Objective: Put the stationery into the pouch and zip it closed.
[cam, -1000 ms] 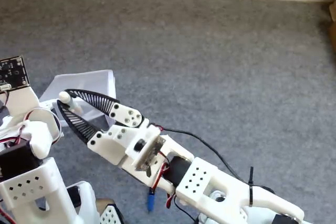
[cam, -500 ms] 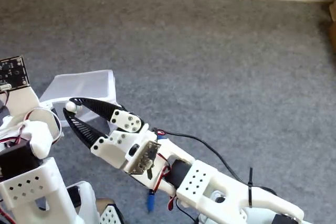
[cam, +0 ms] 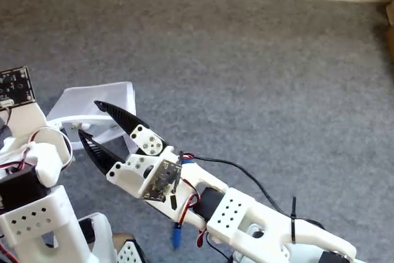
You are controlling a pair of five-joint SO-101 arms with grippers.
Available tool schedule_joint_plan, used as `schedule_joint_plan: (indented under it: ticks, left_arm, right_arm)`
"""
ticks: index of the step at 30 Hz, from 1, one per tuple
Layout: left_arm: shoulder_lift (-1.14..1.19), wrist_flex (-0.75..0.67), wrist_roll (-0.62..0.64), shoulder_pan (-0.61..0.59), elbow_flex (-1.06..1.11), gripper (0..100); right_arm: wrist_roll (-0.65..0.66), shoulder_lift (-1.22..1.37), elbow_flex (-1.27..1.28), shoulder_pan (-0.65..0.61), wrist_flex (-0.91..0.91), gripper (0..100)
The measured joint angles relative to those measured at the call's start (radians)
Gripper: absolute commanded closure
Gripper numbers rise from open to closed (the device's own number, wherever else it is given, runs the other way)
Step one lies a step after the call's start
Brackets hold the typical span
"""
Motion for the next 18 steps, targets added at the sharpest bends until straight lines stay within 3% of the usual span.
schedule_joint_plan:
  ticks: [11, 18]
  left_arm:
    - [0.0, 0.0, 0.0, 0.0, 0.003, 99]
    - [0.002, 0.0, 0.0, 0.0, 0.003, 99]
  right_arm:
    - [0.0, 0.0, 0.0, 0.0, 0.021, 82.5]
    - [0.0, -0.107, 0.0, 0.0, 0.295, 82.5]
